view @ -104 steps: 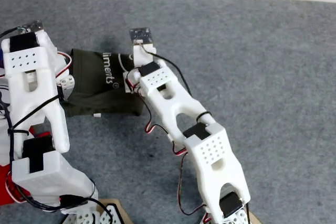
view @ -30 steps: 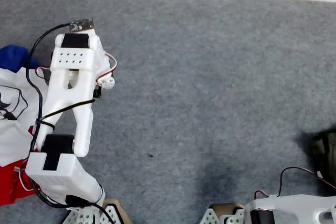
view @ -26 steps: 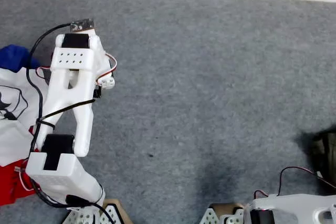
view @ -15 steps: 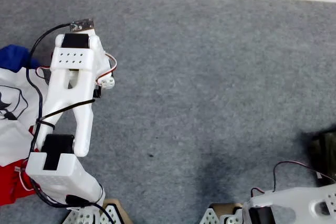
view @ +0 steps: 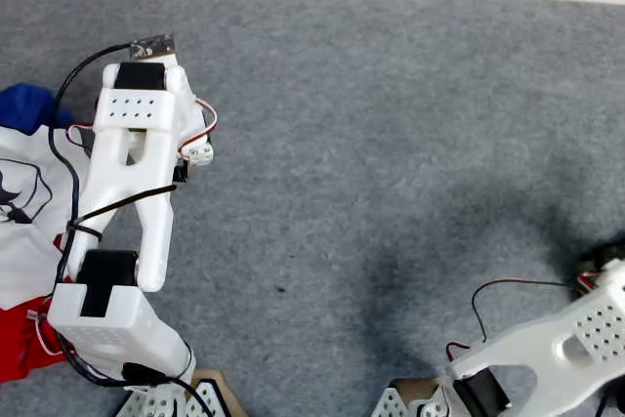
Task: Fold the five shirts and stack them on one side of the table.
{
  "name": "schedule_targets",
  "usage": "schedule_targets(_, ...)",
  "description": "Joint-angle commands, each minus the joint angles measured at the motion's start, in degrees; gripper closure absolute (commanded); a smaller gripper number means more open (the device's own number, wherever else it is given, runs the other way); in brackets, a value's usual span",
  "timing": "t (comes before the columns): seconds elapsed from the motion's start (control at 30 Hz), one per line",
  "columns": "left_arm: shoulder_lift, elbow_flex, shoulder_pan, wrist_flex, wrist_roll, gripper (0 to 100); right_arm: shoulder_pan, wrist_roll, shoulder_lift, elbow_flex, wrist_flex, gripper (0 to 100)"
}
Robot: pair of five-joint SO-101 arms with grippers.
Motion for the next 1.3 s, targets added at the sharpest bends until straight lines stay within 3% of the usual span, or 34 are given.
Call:
schedule_targets(0.0,-0.40,-0.57,-1.10,-0.53,0.62,96,-2.86,-1.85,1.19,-0.66,0.40,99.1)
schedule_targets(0.23,-0.31,-0.40,-1.10,-0.53,0.62,96,-7.43,-2.55,4.70,-0.75,0.40,99.1)
schedule_targets(0.33,-0.92,-0.92,-1.01,-0.62,0.62,96,-11.03,-6.68,3.91,-2.86,0.04,99.1)
schedule_targets(0.67,-1.54,-9.89,-4.97,0.09,0.18,97,-24.31,-11.52,-11.56,-7.78,8.04,99.1)
schedule_targets(1.0,-9.89,-14.37,-18.07,0.79,-3.78,97,-42.86,-11.78,-50.24,30.29,5.41,99.1)
schedule_targets(1.27,-9.89,-11.91,-34.77,0.26,-3.96,96,-51.82,-11.60,-75.47,67.65,-9.01,98.8)
